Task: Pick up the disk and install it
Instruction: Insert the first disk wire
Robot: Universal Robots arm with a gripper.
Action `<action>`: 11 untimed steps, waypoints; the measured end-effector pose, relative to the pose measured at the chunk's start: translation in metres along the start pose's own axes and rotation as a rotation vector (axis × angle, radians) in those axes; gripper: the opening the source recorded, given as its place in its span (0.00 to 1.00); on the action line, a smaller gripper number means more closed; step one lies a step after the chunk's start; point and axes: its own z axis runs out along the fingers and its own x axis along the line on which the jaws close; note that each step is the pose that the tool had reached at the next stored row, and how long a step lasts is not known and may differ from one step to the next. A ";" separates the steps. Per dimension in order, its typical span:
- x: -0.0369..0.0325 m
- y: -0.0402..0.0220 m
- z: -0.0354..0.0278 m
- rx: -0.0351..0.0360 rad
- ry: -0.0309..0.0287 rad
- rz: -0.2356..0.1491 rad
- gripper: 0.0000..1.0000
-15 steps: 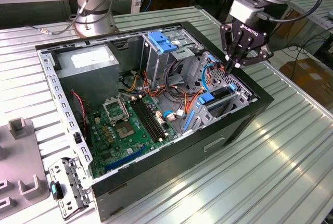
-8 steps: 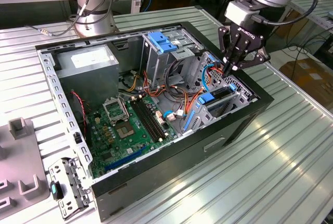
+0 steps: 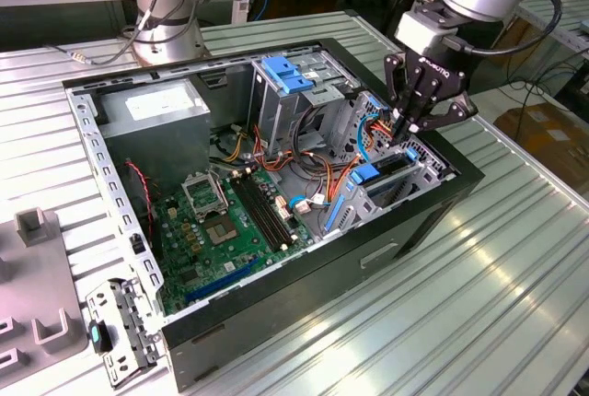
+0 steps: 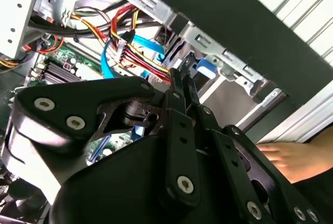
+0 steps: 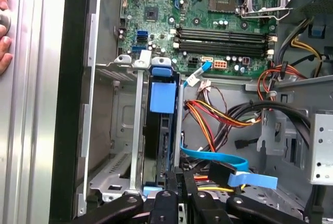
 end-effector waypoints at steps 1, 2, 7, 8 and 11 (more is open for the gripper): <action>0.0003 0.0014 0.0013 0.0000 -0.0002 0.001 0.16; 0.0007 0.0019 0.0020 0.0000 0.0001 0.001 0.16; 0.0032 0.0024 0.0065 -0.0005 0.0000 0.017 0.16; 0.0061 0.0039 0.0071 -0.0005 -0.0004 0.017 0.16; 0.0080 0.0072 0.0074 0.0012 -0.0007 0.013 0.16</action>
